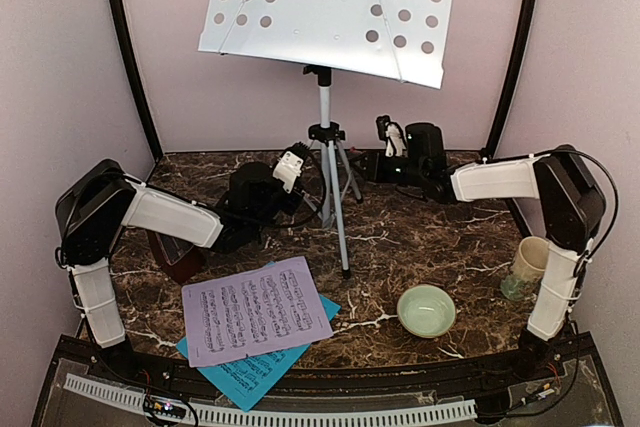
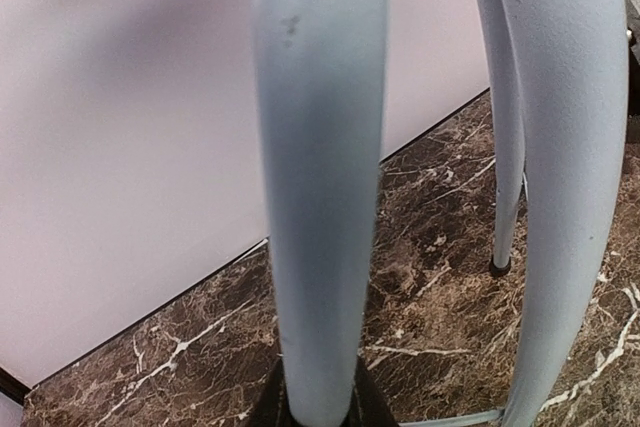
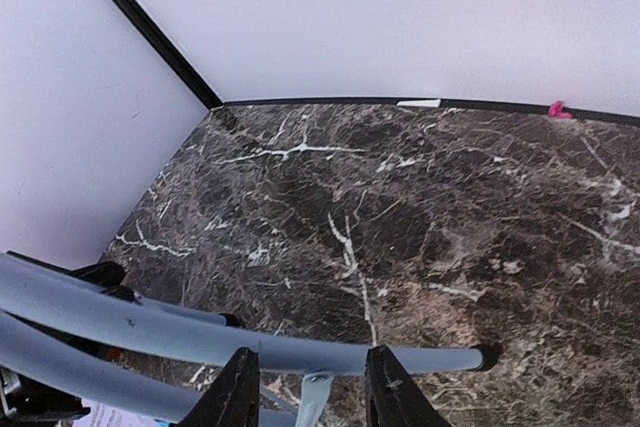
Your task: Set up the instrument practice props
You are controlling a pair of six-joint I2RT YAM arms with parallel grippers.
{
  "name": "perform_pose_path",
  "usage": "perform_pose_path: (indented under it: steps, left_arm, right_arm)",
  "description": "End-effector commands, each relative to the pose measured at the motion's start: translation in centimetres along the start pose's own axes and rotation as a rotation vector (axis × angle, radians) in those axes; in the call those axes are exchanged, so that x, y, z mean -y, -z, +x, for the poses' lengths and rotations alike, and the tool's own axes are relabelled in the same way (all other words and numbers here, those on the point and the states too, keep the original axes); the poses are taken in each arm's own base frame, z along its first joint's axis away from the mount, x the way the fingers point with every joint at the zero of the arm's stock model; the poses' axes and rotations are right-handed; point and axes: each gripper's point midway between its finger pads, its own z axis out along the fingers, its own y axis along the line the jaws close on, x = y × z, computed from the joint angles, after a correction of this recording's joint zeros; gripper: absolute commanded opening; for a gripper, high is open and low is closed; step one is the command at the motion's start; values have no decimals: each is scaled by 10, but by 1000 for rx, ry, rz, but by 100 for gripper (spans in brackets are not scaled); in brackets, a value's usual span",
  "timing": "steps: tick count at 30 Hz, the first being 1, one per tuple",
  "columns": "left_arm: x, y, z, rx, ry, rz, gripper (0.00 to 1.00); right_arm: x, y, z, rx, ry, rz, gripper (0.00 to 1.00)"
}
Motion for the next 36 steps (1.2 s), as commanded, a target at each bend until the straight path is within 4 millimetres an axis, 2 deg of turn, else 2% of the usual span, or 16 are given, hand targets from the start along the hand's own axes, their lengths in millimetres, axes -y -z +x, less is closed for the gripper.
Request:
perform_pose_path:
  steps: [1, 3, 7, 10, 11, 13, 23, 27, 28, 30, 36]
  left_arm:
    - [6, 7, 25, -84, 18, 26, 0]
    - [8, 6, 26, -92, 18, 29, 0]
    - [7, 4, 24, -97, 30, 29, 0]
    - [8, 4, 23, -99, 33, 33, 0]
    - [9, 4, 23, -100, 32, 37, 0]
    - [9, 4, 23, -101, 30, 40, 0]
    - [12, 4, 20, -92, -2, 64, 0]
    - [15, 4, 17, -83, -23, 83, 0]
    - [15, 3, 16, -83, -25, 86, 0]
    - [16, 3, 14, -78, -31, 94, 0]
    - [21, 2, 10, -69, -44, 129, 0]
  right_arm:
    - [6, -6, -23, 63, 91, 48, 39]
    - [2, -8, -23, 64, 116, 26, 41]
    - [-12, -8, -12, 64, 167, -41, 53]
    - [-22, -1, -9, 91, 218, -83, 59]
    - [-22, 2, -1, 87, 233, -93, 60]
    - [-25, 7, -1, 110, 271, -100, 62]
    - [-33, 10, -26, 216, 500, -88, 61]
    - [-40, 8, -33, 237, 586, -119, 57]
    - [-40, 5, -30, 227, 600, -125, 56]
    - [-45, 3, -40, 245, 639, -134, 54]
    - [-49, -3, -36, 236, 743, -153, 51]
